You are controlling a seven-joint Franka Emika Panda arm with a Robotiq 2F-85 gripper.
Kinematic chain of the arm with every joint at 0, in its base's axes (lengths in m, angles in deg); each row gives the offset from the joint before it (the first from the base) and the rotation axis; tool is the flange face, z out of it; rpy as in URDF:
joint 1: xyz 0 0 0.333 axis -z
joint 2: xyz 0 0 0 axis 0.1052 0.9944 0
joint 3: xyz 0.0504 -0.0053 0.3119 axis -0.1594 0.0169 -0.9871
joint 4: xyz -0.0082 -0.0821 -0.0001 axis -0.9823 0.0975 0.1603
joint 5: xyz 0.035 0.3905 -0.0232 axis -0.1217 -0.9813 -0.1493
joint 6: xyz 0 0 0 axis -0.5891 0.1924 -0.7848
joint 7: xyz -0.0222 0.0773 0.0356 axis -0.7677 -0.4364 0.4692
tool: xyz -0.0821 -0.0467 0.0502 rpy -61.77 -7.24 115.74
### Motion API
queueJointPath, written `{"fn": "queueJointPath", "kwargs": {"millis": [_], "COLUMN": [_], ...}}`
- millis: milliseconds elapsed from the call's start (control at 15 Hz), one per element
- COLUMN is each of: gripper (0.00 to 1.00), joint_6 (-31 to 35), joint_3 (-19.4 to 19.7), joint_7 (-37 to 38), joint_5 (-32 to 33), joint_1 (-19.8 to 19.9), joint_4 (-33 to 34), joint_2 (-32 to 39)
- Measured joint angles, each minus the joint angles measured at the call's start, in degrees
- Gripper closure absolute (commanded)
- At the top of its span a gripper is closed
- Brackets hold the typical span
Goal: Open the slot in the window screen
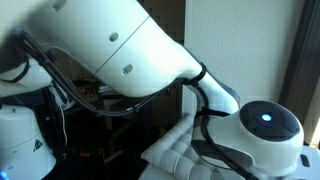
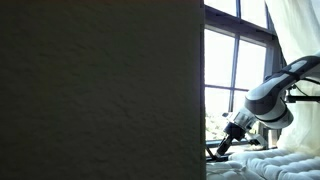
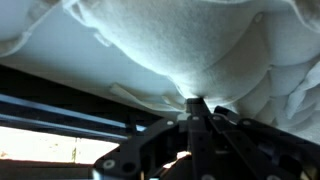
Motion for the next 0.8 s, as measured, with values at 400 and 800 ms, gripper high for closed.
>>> {"fn": "queueJointPath", "kwargs": {"millis": [400, 800], "gripper": [0.99, 0.99], "joint_6": [-2.18, -2.16], "joint_3": [-0.66, -0.55], "joint_7": [-0.77, -0.77], "joint_5": [-0.23, -0.25], "joint_1": [1.6, 1.59], "joint_4": [-0.09, -0.07], "joint_2": [-0.1, 0.18]}}
